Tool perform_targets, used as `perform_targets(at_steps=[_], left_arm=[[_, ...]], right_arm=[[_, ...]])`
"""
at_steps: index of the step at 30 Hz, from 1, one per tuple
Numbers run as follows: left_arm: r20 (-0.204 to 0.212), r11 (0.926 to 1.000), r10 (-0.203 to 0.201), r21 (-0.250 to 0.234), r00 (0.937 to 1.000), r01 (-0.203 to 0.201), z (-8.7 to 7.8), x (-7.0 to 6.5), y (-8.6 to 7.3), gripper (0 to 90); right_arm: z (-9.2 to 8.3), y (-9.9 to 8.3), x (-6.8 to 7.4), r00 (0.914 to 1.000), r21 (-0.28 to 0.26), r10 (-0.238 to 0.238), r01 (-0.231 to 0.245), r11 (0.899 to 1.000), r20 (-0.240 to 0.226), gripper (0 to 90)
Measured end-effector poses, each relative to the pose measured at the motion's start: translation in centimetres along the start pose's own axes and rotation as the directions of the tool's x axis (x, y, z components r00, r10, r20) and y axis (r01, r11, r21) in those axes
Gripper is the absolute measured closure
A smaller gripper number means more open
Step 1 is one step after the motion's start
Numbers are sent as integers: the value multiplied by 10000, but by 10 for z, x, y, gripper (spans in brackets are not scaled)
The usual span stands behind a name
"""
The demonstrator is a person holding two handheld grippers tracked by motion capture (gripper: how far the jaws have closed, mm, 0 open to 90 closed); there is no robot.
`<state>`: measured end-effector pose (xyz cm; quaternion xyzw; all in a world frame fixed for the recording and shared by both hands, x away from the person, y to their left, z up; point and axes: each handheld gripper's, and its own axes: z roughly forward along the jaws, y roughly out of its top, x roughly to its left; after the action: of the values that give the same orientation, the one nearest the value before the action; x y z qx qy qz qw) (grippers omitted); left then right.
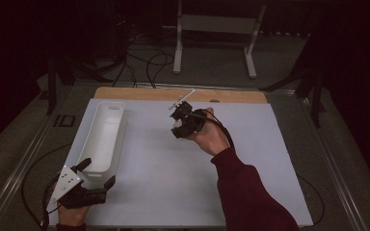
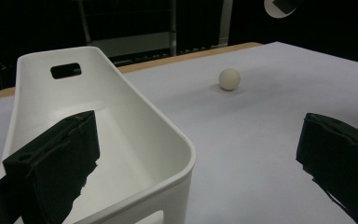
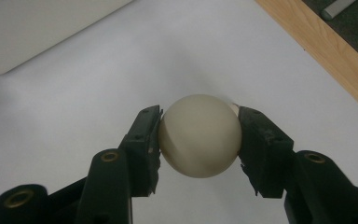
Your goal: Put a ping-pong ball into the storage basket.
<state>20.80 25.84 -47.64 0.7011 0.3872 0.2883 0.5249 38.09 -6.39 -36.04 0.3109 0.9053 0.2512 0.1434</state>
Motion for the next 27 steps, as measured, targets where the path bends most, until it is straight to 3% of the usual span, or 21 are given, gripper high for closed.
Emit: perform_targets(at_steps=[27], left_arm=[[-13,10000,-24,-48,10000,24,-1,0,0,0]], right_arm=[[1,14,4,9993,-288,32,-43,9996,-366,505]])
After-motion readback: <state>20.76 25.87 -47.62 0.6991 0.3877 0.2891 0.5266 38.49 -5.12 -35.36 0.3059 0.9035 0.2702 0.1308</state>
